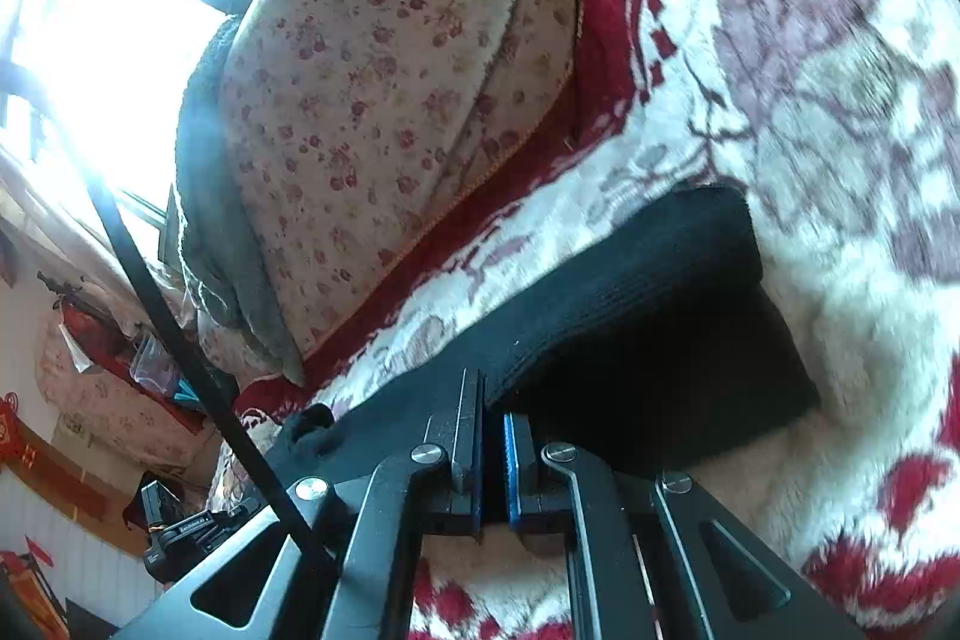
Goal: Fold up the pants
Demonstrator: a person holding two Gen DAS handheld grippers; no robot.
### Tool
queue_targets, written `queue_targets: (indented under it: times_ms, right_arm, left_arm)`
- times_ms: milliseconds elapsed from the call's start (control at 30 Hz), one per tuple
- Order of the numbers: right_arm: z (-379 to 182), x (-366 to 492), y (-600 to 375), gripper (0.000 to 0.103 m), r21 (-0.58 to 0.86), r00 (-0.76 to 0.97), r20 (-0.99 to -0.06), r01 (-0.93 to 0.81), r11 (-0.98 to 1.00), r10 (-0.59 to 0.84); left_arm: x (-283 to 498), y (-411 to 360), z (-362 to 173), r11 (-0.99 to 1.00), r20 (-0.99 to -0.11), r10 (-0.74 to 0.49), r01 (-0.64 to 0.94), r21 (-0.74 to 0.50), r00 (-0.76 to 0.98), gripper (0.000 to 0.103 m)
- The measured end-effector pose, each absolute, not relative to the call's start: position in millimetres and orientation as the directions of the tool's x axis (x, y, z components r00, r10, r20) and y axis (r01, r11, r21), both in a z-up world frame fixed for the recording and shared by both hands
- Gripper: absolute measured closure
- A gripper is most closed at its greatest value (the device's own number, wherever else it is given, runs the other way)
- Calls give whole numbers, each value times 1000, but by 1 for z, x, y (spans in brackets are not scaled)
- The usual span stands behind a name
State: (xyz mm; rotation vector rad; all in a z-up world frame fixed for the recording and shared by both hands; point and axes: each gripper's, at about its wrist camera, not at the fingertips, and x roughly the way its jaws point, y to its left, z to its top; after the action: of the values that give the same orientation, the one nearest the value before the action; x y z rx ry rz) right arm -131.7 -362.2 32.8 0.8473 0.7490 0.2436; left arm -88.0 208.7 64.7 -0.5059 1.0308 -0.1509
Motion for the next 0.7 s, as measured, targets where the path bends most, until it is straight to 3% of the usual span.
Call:
queue_targets:
  times_ms: [300,500,700]
  right_arm:
    - [26,-134,-357,98,731,695,-546,123,671,468]
    - [14,-135,-353,98,675,637,-651,236,699,414]
    - [25,-143,-356,90,610,622,-707,296,735,336]
  left_arm:
    - [-94,205,54,906,-796,-287,-119,-406,533,95]
    - [-95,203,56,917,-794,-254,-124,-379,552,95]
    - [-96,196,58,939,-804,-202,-123,-322,560,91]
